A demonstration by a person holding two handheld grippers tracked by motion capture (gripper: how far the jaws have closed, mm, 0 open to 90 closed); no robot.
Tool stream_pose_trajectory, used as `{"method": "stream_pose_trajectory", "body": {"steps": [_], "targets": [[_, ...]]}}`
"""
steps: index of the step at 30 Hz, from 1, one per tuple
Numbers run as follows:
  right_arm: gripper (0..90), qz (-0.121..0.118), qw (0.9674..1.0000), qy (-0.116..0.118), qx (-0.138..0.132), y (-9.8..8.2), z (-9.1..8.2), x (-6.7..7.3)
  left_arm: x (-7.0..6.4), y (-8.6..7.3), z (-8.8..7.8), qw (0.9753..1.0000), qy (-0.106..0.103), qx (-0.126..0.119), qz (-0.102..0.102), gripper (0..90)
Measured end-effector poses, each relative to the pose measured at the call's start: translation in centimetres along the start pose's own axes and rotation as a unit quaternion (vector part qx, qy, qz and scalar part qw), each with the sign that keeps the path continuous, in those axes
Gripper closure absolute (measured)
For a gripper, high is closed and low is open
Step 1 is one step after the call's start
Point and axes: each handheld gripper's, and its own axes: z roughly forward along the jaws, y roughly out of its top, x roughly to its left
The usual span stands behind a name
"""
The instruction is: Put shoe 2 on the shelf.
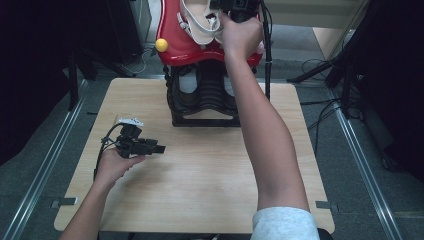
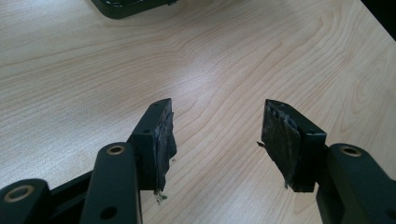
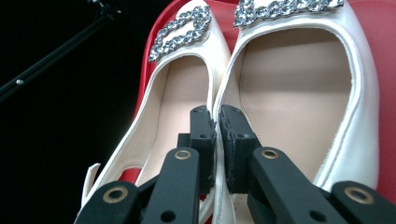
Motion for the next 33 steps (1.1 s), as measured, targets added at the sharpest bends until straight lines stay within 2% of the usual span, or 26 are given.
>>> {"method": "stream_pose_trajectory", "body": {"steps": [5, 12, 18, 20, 23, 29, 33], "targets": [[83.2, -0.010, 0.9999, -0.001, 0.000, 0.0, -0.1, 0.1, 0.0, 0.0, 0.0, 1.0000, -0.001, 0.000, -0.001, 44.0], [75.3, -0.017, 0.9998, -0.001, 0.005, 0.3, -0.3, 0.3, 0.1, 0.0, -0.1, 1.0000, -0.002, 0.002, 0.000, 44.0], [69.3, -0.008, 0.9996, 0.021, 0.017, 0.8, -0.7, 0.2, 0.1, 0.0, 0.0, 1.0000, -0.001, 0.003, 0.001, 44.0], [68.3, -0.016, 0.9996, 0.018, 0.012, 1.0, -1.1, 0.2, 0.1, 0.0, 0.0, 1.0000, 0.000, 0.004, 0.001, 44.0], [67.3, -0.017, 0.9996, 0.017, 0.013, 1.3, -1.7, -0.1, 0.1, 0.0, 0.0, 1.0000, 0.000, 0.004, 0.001, 44.0], [63.8, -0.017, 0.9998, 0.013, -0.005, 1.9, -3.3, -1.1, 0.0, 0.0, 0.1, 1.0000, 0.001, 0.006, 0.001, 43.9], [61.7, -0.026, 0.9996, 0.003, -0.006, 2.1, -4.1, -1.7, 0.0, 0.0, 0.1, 1.0000, 0.001, 0.006, 0.001, 44.0]]}}
